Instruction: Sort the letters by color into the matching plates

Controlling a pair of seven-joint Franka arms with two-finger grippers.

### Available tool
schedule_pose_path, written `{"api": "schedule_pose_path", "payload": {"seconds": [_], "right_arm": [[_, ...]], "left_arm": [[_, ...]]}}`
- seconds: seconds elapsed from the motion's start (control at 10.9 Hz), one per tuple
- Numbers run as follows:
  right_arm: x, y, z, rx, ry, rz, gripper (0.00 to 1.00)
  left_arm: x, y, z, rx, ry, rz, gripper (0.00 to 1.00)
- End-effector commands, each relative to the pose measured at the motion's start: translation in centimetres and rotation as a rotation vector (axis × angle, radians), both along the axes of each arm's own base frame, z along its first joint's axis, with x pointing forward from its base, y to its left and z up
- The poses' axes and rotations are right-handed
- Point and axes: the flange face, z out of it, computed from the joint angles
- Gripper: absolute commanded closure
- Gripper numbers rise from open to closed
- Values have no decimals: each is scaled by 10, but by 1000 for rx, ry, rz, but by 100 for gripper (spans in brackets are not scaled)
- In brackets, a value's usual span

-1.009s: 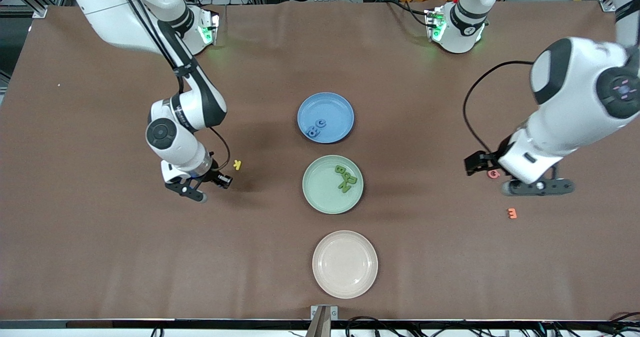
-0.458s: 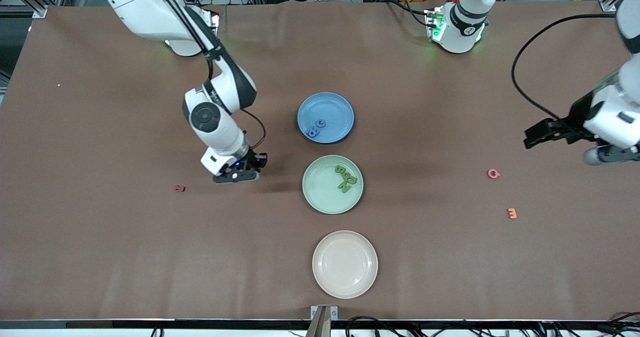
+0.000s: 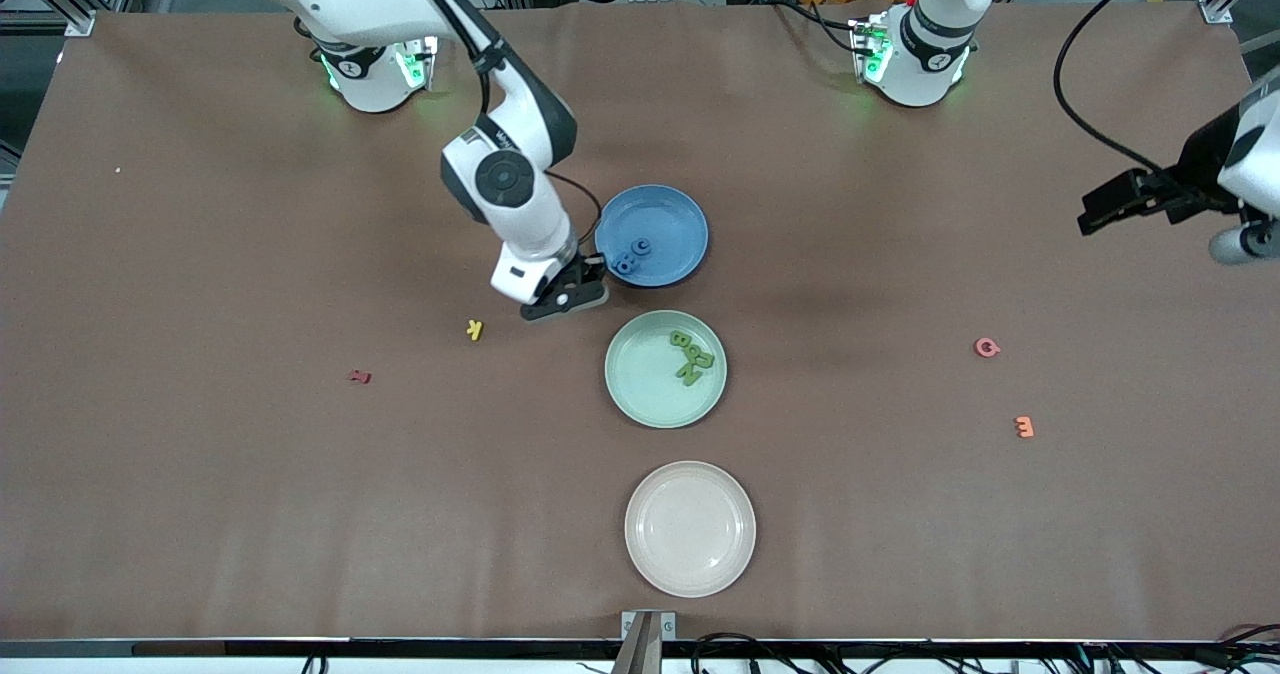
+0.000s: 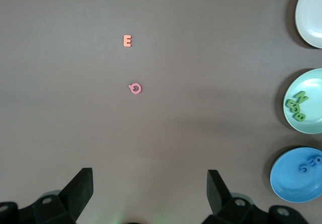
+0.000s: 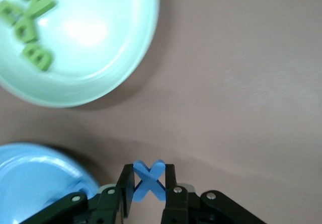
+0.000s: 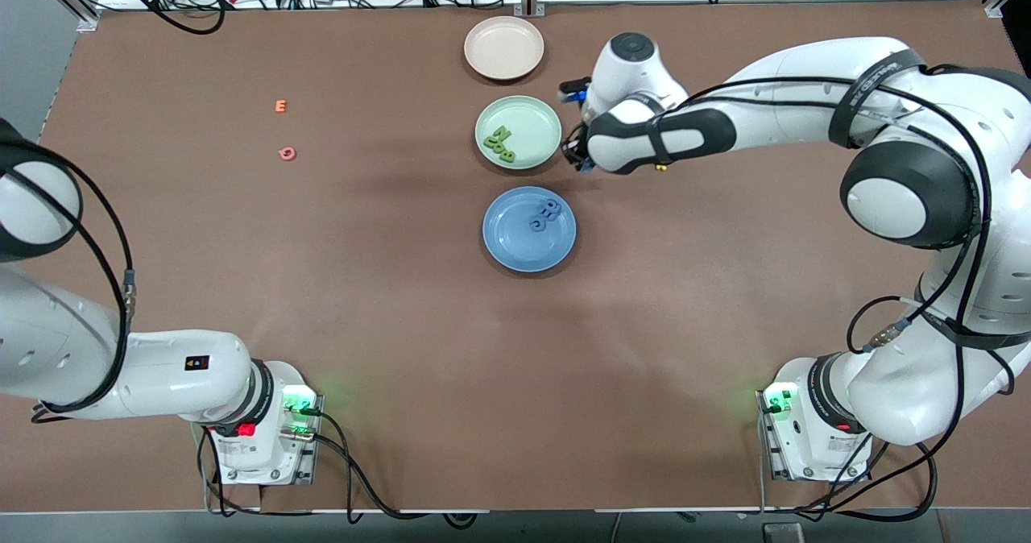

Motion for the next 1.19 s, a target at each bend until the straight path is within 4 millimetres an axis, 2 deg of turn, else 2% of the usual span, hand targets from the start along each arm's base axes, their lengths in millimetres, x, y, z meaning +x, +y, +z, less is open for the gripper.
{"api": "schedule_pose_path", "payload": {"seconds": [0.0,0.28,0.46,0.55,0.64,1.01,1.1], "right_arm": [[-43,44,5,-14,4,116,74],[-86,78,-2,-27,34,200,74],[-102,90,-11,-33,46,228,69],[-106,92,-12,-34,52,228,46],[-105,92,-10,-32,49,226,0],[-95,88,-5,-26,44,213,0],[-88,79,-4,-50,65,200,0]], "left_arm": [[-27,-3,35,3,-45,1,0],[-39,6,40,-22,-94,31,0],[-52,5,27,-16,-153,35,0],[-56,5,26,-15,-167,34,0],[-54,5,24,-15,-165,33,0],[-42,10,14,-8,-144,-3,0],[-40,10,14,-6,-145,-52,0]]}}
